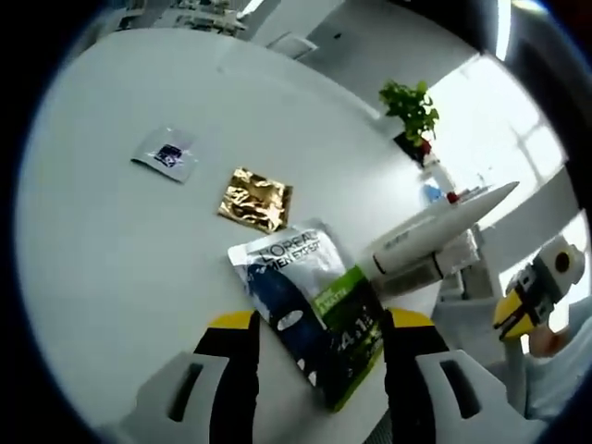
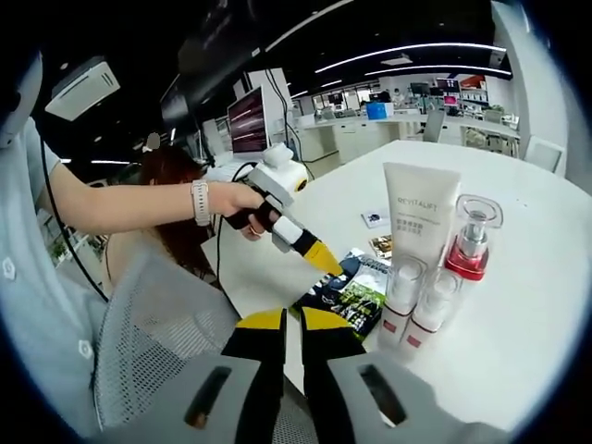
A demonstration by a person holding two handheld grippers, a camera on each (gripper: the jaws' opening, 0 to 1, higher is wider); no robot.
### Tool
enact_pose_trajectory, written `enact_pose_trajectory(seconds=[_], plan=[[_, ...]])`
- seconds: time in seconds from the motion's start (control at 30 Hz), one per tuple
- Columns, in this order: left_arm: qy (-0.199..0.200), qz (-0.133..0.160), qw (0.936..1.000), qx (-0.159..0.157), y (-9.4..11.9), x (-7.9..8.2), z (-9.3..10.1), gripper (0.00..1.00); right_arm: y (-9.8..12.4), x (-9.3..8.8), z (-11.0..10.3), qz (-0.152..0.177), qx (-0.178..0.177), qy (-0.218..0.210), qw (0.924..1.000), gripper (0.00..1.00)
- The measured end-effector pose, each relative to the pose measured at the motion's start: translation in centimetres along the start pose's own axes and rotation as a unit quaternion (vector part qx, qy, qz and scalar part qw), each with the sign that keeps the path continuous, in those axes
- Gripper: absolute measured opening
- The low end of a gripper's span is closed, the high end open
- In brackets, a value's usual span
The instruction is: Arrange the skincare products in the storage area until every visible bottle or jar stands upright without overlapping.
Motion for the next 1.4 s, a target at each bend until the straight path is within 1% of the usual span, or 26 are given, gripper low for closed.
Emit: enact_pose_trajectory(seconds=[0.27, 0.37, 0.47, 0.53, 0.6, 0.67, 0.7, 0.77, 0.87, 0.97, 1.1, 1.17, 1.33, 1.4], plan=[[-0.006, 0.002, 1.0, 0.004, 0.7, -0.3, 0.0, 0.54, 0.7, -0.2, 0.7, 0.002, -0.012, -0.007, 0.9999, 0.06], [-0.009, -0.005, 0.9999, 0.001, 0.9, -0.7, 0.3, 0.57, 0.9, 0.0, 0.9, 0.003, -0.017, -0.006, 0.9998, 0.06], [-0.013, -0.009, 0.9999, 0.002, 1.1, -1.1, 0.5, 0.58, 1.1, 0.3, 1.3, 0.007, -0.022, -0.006, 0.9997, 0.06], [-0.009, -0.017, 0.9998, -0.003, 1.1, -1.4, 0.7, 0.58, 1.2, 0.3, 1.5, 0.007, -0.025, -0.006, 0.9997, 0.06], [-0.005, -0.022, 0.9996, -0.018, 1.0, -1.6, 1.3, 0.61, 1.2, 0.4, 1.7, 0.008, -0.027, -0.006, 0.9996, 0.06], [-0.008, -0.02, 0.9996, -0.017, 0.9, -1.6, 1.5, 0.63, 1.3, 0.5, 1.8, 0.009, -0.027, -0.007, 0.9996, 0.06], [-0.011, -0.021, 0.9997, -0.012, 0.8, -1.7, 1.4, 0.63, 1.3, 0.5, 1.8, 0.009, -0.028, -0.006, 0.9995, 0.06], [-0.011, -0.021, 0.9997, -0.009, 0.7, -1.7, 1.2, 0.61, 1.3, 0.6, 1.9, 0.009, -0.03, -0.006, 0.9995, 0.06], [-0.009, -0.021, 0.9996, -0.016, 0.7, -1.7, 1.3, 0.62, 1.4, 0.6, 1.9, 0.012, -0.03, -0.007, 0.9994, 0.06], [-0.013, -0.025, 0.9994, -0.019, 0.4, -1.8, 1.5, 0.61, 1.4, 0.4, 2.1, 0.011, -0.033, -0.01, 0.9993, 0.06], [-0.007, -0.02, 0.9995, -0.023, 0.2, -1.7, 1.7, 0.61, 1.5, 0.3, 2.2, 0.013, -0.037, -0.013, 0.9992, 0.06], [-0.007, -0.017, 0.9996, -0.019, 0.1, -1.6, 1.6, 0.61, 1.6, 0.2, 2.2, 0.013, -0.038, -0.014, 0.9991, 0.06], [-0.008, -0.017, 0.9996, -0.019, 0.2, -1.6, 1.9, 0.64, 2.0, 0.0, 2.4, 0.014, -0.046, -0.018, 0.9987, 0.06], [-0.008, -0.017, 0.9997, -0.018, 0.3, -1.7, 2.0, 0.67, 2.1, 0.0, 2.5, 0.016, -0.048, -0.019, 0.9985, 0.06]])
Point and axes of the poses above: the point that each gripper's makers call its tool centre point, and the gripper's own axes: y roughly backward along the fingers, z roughly to its right, x roughly out of its top, the point moved 7 cm from there along y, roughly backward along the fingers
